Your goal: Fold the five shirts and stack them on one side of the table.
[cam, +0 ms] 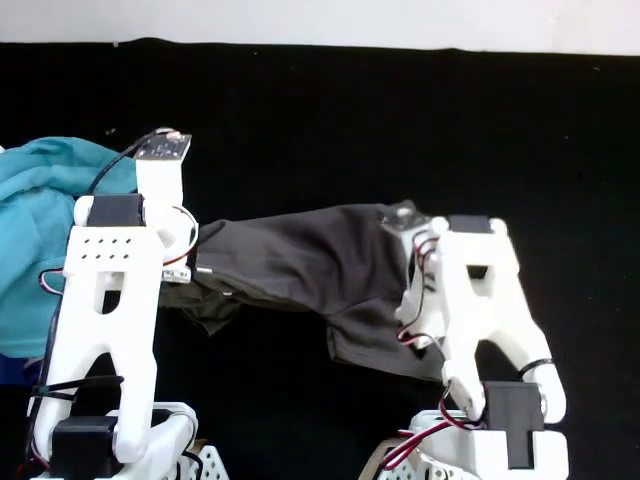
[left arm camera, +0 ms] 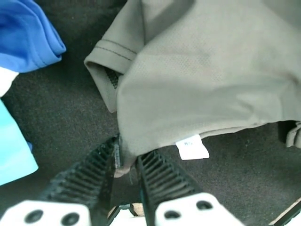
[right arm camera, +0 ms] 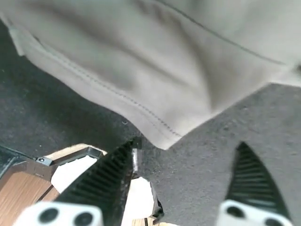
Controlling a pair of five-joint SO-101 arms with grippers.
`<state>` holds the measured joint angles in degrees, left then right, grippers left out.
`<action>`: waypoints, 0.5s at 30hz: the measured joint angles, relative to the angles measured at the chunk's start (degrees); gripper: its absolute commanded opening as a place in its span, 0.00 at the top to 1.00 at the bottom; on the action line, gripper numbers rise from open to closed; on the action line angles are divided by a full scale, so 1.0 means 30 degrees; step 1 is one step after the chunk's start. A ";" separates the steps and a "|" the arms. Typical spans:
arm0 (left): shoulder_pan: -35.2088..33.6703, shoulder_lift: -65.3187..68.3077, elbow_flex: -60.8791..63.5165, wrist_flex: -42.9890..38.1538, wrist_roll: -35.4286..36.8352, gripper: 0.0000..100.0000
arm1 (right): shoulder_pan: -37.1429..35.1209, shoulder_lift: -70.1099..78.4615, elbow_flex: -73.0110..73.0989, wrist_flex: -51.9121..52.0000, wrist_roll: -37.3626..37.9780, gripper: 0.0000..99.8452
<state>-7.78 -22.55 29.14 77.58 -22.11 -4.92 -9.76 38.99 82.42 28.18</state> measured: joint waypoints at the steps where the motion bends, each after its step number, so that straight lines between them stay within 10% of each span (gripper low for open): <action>1: 0.0000 0.0000 0.0000 0.0000 0.0000 0.99 | -0.0205 0.0000 0.0674 -0.0645 0.0000 0.66; 11: 0.0000 0.0000 0.0000 -0.0029 0.0000 0.99 | -0.2139 0.0000 0.3722 -0.5626 -0.0527 0.67; 15: 0.0000 0.0000 0.0000 -0.0029 0.0000 0.99 | -0.2139 -0.0293 0.4425 -0.6505 -0.0586 0.82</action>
<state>-7.78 -22.55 29.14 77.49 -22.11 -11.34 -10.64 52.26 62.90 26.42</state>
